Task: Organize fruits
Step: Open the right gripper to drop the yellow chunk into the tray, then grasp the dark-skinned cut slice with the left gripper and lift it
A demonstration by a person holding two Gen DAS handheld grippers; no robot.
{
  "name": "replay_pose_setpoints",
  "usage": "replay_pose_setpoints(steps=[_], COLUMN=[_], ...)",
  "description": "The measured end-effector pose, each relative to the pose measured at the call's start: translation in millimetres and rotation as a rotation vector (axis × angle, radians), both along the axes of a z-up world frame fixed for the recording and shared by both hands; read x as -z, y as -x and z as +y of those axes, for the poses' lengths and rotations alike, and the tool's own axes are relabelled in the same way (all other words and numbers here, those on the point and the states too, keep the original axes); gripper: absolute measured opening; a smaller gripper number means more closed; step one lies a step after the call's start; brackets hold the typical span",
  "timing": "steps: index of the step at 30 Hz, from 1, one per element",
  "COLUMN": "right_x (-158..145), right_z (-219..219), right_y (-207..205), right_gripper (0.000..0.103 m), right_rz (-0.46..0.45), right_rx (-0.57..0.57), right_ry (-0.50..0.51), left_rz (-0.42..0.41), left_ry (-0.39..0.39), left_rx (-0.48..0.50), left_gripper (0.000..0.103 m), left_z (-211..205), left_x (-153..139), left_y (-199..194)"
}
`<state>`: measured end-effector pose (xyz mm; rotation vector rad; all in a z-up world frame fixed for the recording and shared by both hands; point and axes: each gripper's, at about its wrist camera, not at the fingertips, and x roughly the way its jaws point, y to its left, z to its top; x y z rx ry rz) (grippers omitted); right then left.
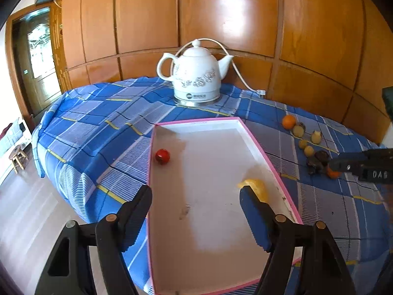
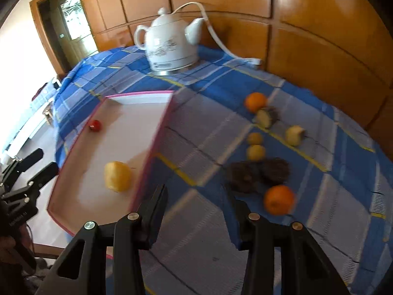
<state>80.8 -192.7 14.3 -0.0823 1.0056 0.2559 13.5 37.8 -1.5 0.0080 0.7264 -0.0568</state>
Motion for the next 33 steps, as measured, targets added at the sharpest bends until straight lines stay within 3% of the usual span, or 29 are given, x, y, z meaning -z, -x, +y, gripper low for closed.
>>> replay_pose_setpoints(steps=[12, 19, 25, 29, 33], right_x=[-5.8, 17.3, 17.7, 16.0, 16.6], right_z=[-115.7, -171.5, -181.0, -175.6, -175.0], right_y=[-2.2, 0.1, -0.3, -1.1, -2.2], right_gripper=[0.045, 0.045, 0.045, 0.045, 0.045], right_rz=[-0.007, 0.037, 0.061, 0.071, 0.086], right_rx=[0.232, 0.384, 0.416, 0.398, 0.408], right_ry=[0.102, 0.023, -0.023, -0.044, -0.045], left_rz=[0.013, 0.045, 0.116, 0.168, 0.174], left_ry=[-0.014, -0.022, 0.027, 0.088, 0.087], left_rx=[0.109, 0.173, 0.228, 0.247, 0.307], left_gripper=[0.074, 0.074, 0.073, 0.066, 0.060], left_z=[-32.0, -58.4, -89.2, -108.4, -140.7], left_x=[-9.5, -16.3, -17.0, -18.1, -18.5], left_y=[-14.6, -40.1, -77.3, -104.8, -126.1])
